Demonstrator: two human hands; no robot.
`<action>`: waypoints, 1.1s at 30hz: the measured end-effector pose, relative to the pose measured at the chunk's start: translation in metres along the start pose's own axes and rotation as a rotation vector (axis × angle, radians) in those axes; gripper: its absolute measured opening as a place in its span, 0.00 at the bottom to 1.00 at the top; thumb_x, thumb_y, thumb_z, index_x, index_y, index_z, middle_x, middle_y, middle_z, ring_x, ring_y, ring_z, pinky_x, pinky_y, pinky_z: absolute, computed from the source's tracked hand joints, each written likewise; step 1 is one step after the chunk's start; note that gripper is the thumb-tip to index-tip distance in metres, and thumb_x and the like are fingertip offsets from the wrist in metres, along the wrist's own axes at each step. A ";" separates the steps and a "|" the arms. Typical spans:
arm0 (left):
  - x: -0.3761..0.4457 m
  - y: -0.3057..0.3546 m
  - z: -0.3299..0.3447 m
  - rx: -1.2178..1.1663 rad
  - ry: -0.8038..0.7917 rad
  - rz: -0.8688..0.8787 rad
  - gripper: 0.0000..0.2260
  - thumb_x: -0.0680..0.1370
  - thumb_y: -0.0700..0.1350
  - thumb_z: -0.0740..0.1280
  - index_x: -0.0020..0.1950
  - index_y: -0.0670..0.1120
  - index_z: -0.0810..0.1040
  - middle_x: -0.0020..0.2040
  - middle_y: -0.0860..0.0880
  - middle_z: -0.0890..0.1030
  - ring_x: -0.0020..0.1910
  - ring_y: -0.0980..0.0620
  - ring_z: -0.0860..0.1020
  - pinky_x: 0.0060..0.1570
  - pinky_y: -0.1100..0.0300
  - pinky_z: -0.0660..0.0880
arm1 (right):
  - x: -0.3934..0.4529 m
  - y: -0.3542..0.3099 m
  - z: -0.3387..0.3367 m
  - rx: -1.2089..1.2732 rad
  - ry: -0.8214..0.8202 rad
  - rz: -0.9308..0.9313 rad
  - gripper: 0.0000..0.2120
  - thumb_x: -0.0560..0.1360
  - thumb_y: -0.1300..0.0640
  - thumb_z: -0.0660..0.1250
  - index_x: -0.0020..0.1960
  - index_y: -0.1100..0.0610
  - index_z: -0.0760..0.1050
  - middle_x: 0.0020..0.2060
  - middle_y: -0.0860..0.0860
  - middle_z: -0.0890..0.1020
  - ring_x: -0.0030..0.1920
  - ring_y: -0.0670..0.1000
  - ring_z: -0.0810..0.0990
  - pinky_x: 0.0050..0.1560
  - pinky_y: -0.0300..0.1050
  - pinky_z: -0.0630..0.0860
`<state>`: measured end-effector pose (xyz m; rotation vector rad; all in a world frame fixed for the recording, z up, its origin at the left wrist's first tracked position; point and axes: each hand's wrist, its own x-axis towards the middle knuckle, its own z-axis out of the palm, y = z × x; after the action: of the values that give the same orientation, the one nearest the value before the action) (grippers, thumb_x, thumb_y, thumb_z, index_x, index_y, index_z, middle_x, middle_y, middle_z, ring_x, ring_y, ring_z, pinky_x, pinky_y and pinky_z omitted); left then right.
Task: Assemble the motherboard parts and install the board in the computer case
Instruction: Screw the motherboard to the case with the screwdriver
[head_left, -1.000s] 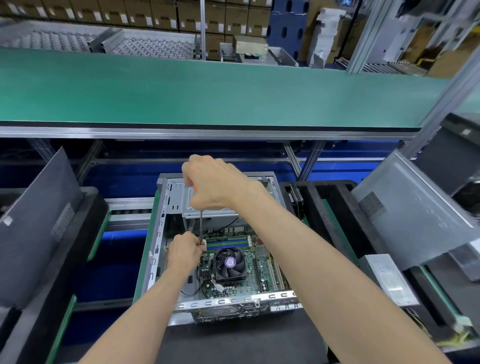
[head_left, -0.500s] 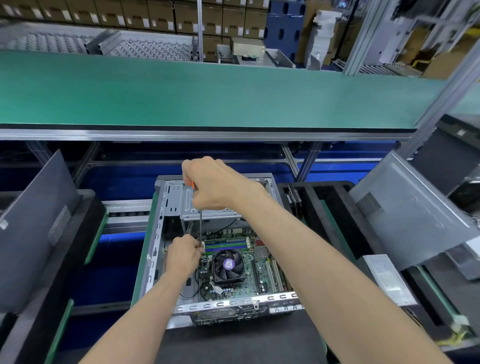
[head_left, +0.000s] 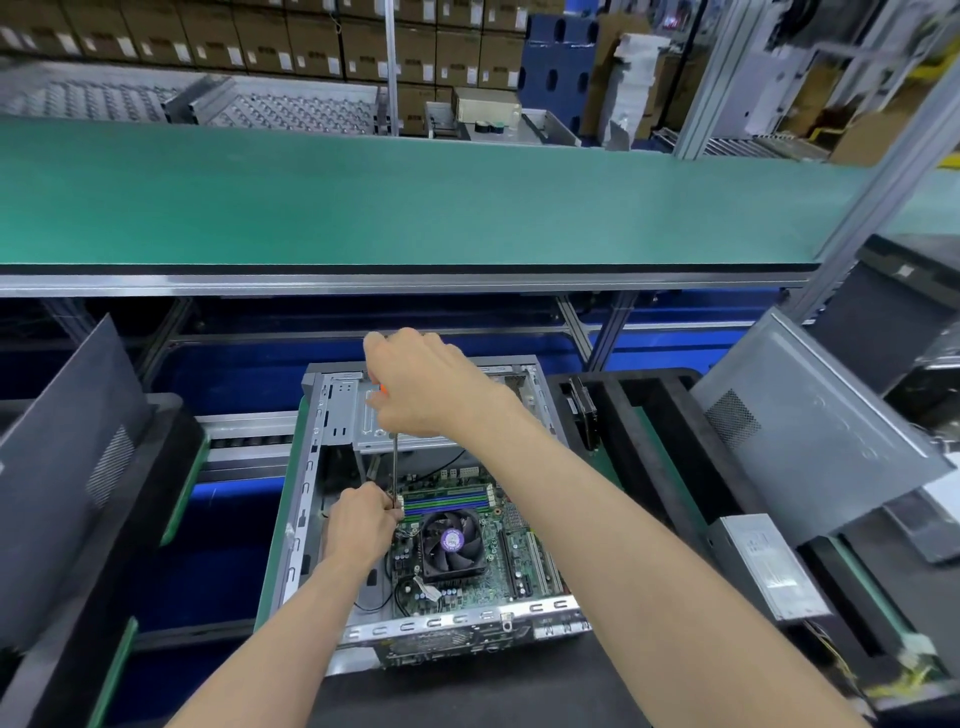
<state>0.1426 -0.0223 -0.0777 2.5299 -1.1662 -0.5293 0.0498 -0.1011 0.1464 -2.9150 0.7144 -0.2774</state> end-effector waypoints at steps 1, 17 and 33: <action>0.000 0.000 0.000 0.006 0.001 0.005 0.09 0.78 0.50 0.71 0.42 0.47 0.85 0.39 0.47 0.83 0.45 0.45 0.79 0.38 0.57 0.71 | 0.000 -0.001 0.002 -0.047 0.027 0.014 0.08 0.77 0.57 0.63 0.47 0.57 0.64 0.35 0.50 0.64 0.40 0.58 0.68 0.38 0.49 0.63; 0.000 0.002 -0.002 0.023 0.007 0.009 0.08 0.78 0.50 0.70 0.45 0.48 0.85 0.38 0.51 0.80 0.37 0.50 0.73 0.37 0.60 0.67 | -0.005 -0.003 -0.002 0.003 0.017 -0.003 0.12 0.75 0.56 0.66 0.48 0.56 0.62 0.38 0.51 0.66 0.40 0.58 0.68 0.39 0.50 0.64; 0.002 -0.001 0.001 0.021 0.004 0.043 0.09 0.78 0.50 0.71 0.42 0.48 0.86 0.37 0.50 0.81 0.39 0.47 0.77 0.37 0.57 0.69 | -0.005 -0.001 -0.007 0.108 -0.044 -0.028 0.15 0.70 0.59 0.70 0.48 0.56 0.64 0.42 0.52 0.70 0.39 0.56 0.69 0.40 0.49 0.68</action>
<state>0.1440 -0.0235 -0.0793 2.5160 -1.2282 -0.5039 0.0442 -0.0984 0.1529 -2.8217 0.6323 -0.2465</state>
